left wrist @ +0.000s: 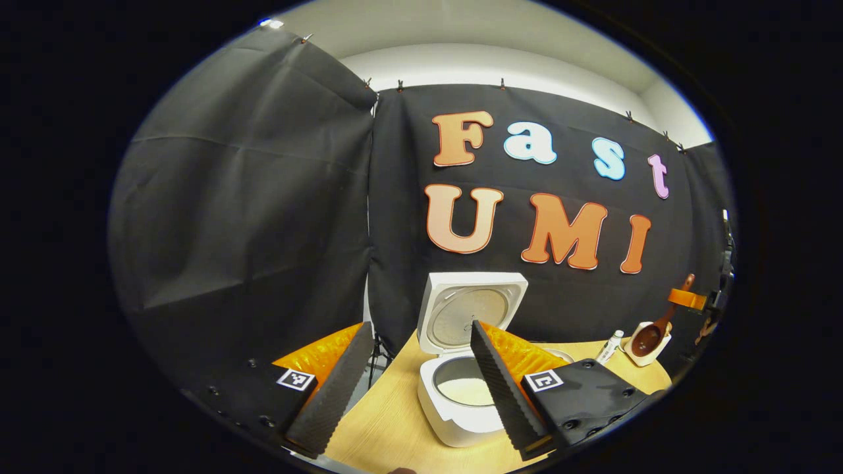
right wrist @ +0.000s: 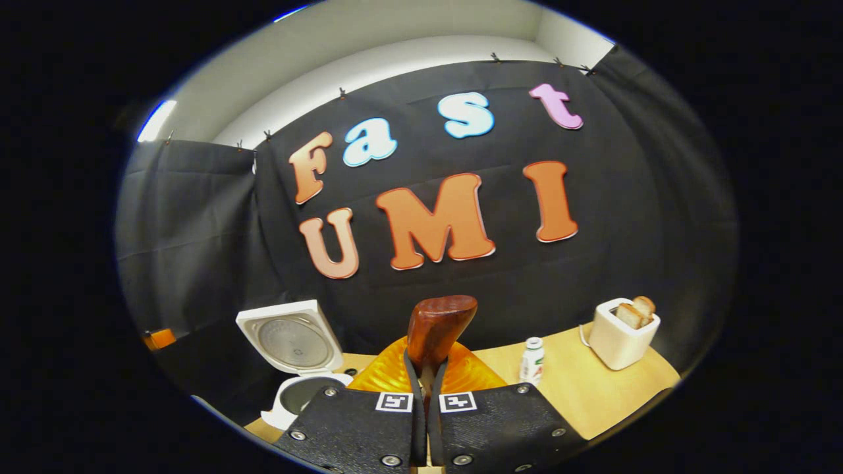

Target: Close the left gripper, press the button to open the rice cooker; take a wooden spoon from the chopstick holder with the right hand, scoop a spoonful of rice and pour it into the rice cooker, then put the wooden spoon back into the chopstick holder.

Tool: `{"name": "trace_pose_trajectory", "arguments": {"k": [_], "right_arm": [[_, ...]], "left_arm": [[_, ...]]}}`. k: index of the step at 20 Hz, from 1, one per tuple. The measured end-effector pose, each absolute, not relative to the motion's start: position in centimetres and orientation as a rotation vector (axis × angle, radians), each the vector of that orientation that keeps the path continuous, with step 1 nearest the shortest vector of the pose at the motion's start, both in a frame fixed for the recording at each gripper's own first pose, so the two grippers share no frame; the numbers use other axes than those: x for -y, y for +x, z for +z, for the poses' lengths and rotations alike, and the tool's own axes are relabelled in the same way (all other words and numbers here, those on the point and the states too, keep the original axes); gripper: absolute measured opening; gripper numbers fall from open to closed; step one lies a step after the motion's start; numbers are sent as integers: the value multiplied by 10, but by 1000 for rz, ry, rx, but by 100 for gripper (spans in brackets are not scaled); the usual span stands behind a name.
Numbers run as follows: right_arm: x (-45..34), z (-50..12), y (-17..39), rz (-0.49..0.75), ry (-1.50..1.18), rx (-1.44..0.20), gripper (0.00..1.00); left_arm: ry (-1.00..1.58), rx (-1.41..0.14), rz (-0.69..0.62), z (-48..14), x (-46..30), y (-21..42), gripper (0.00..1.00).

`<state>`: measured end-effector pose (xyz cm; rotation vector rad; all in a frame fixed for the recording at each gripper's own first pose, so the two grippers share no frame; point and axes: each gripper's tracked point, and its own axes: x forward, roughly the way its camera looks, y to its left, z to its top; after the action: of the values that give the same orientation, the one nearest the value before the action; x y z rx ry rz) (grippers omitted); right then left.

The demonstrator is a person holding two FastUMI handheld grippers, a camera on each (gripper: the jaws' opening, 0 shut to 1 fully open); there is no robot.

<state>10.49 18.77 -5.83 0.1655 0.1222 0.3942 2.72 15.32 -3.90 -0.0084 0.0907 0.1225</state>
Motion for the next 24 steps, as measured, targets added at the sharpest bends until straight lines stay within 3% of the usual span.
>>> {"name": "trace_pose_trajectory", "arguments": {"k": [7, 14, 22, 24], "right_arm": [[-69, -129, 90, 195, 230, -206, 1], [-26, -227, 79, 83, 318, -301, 1], [-26, -287, 70, 70, 362, -395, 1], [-25, -298, 69, 62, 352, -407, 8]], "left_arm": [[4, -87, 88, -33, -126, 36, 100], [33, -72, 79, -25, -105, 39, 100], [49, -96, 80, -32, -102, 37, 98], [53, -100, 79, -34, -99, 38, 100]]}}
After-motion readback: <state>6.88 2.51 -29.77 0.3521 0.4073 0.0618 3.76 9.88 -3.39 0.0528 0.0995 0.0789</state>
